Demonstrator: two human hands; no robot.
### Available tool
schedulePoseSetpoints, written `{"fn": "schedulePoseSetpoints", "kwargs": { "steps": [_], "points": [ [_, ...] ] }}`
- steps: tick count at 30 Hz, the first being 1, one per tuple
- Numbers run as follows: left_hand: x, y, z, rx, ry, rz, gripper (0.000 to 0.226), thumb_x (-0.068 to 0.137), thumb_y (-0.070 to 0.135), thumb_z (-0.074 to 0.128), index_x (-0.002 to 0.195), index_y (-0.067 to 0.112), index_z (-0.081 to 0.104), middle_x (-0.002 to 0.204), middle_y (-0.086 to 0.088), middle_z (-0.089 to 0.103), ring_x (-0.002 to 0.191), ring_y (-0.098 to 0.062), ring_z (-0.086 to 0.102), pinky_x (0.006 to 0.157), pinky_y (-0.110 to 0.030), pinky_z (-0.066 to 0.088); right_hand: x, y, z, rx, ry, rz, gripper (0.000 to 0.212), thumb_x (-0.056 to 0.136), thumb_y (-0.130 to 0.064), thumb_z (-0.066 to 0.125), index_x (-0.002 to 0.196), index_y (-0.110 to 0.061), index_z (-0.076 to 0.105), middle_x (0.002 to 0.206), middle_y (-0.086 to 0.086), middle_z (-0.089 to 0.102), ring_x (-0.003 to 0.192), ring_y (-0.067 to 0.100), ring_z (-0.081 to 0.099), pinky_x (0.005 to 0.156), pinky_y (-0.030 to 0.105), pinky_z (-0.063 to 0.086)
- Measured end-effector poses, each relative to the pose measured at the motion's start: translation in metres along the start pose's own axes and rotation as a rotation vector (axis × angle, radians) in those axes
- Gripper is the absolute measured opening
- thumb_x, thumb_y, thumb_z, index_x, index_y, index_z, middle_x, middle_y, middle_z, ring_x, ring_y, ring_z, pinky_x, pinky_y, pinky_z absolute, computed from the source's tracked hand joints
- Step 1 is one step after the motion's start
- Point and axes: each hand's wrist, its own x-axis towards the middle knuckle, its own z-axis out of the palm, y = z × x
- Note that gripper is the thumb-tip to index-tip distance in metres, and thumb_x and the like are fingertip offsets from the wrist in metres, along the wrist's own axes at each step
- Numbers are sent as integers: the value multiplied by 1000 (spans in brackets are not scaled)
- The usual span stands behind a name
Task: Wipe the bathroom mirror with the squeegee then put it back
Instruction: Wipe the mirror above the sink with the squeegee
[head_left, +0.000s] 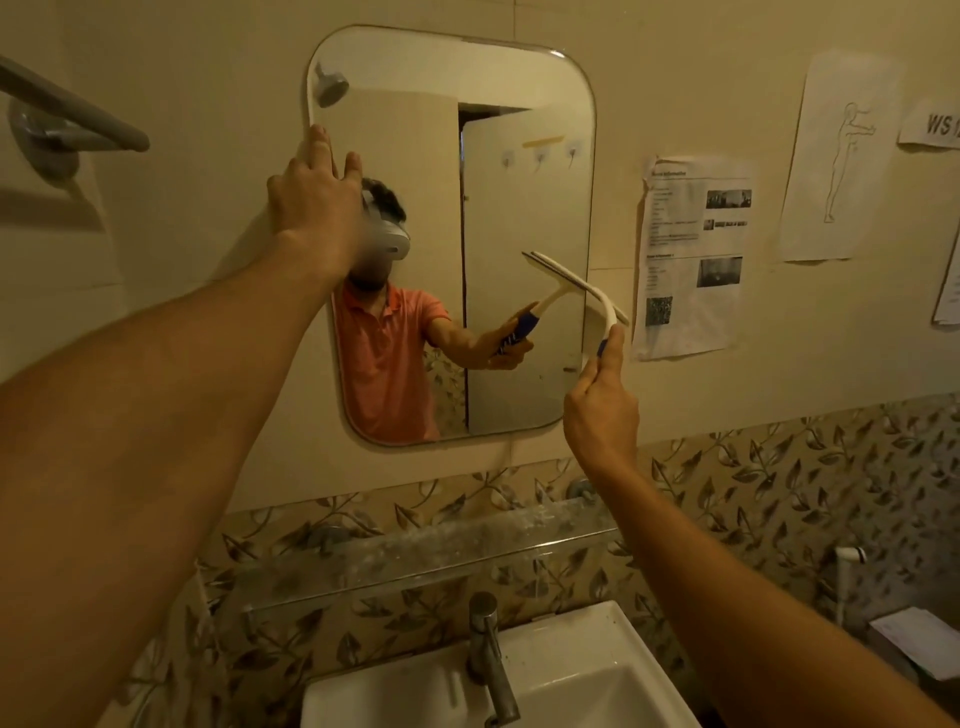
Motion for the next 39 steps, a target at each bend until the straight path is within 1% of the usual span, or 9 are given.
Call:
{"fn": "schedulePoseSetpoints", "kwargs": {
  "steps": [6, 10, 12, 17, 26, 30, 32, 34, 39],
  "points": [
    [0, 0, -2, 12, -6, 13, 97, 86, 33, 77, 160, 21, 15, 165, -20, 2, 136, -42, 36, 102, -50, 42, -33, 14, 21, -6, 3, 42, 57, 109, -38, 24, 159, -40, -3, 80, 10, 62, 66, 24, 61, 63, 41, 57],
    [0, -1, -2, 15, -11, 15, 99, 85, 33, 78, 160, 21, 15, 165, -20, 2, 137, -42, 35, 101, -50, 43, -56, 23, 35, -12, -8, 59, 58, 109, -35, 27, 159, -40, -2, 76, 11, 60, 58, 19, 54, 48, 28, 42],
    [0, -1, -2, 10, -18, 16, 101, 84, 34, 79, 160, 21, 15, 165, -20, 1, 137, -42, 35, 102, -50, 42, -69, 28, 42, -32, -13, 59, 59, 109, -35, 27, 159, -40, -3, 75, 11, 60, 56, 19, 52, 47, 28, 38],
    [0, -2, -2, 4, -19, 21, 97, 87, 33, 76, 160, 20, 14, 165, -20, 0, 137, -42, 34, 102, -49, 42, -100, 38, 52, 15, -83, 102, 59, 109, -35, 28, 158, -45, -2, 74, 11, 61, 62, 27, 60, 57, 42, 54],
    [-4, -1, -6, -13, -12, 6, 94, 87, 35, 75, 160, 21, 18, 165, -18, 3, 137, -40, 36, 100, -49, 44, -105, 49, 38, 19, -175, 78, 57, 109, -37, 28, 158, -46, 3, 71, 6, 59, 60, 21, 57, 61, 45, 55],
    [-4, -1, -7, -38, -13, -2, 94, 85, 34, 76, 159, 23, 19, 166, -16, 4, 138, -39, 36, 99, -49, 44, -73, 20, 13, 26, -132, -86, 57, 109, -36, 30, 157, -48, 2, 70, 4, 57, 54, 17, 55, 52, 45, 57],
    [-4, 0, -6, -44, -17, -12, 94, 86, 34, 76, 160, 23, 18, 166, -15, 3, 138, -38, 35, 99, -48, 45, -41, -10, -2, 43, -89, -203, 58, 109, -36, 31, 157, -49, 1, 75, 4, 59, 57, 16, 59, 50, 38, 58],
    [-4, 1, -5, -51, -18, -16, 92, 87, 34, 74, 160, 24, 18, 166, -15, 2, 140, -38, 34, 99, -48, 45, -3, -49, -17, 44, -34, -301, 57, 110, -35, 30, 159, -45, 3, 70, 1, 55, 52, 14, 53, 45, 29, 51],
    [-3, 2, -4, -59, -8, -27, 91, 88, 32, 74, 160, 24, 18, 166, -14, 1, 140, -38, 33, 99, -48, 45, 63, -134, -47, -58, -19, -503, 57, 110, -30, 31, 161, -33, 4, 66, -1, 48, 50, 11, 44, 45, 26, 38]
  ]
}}
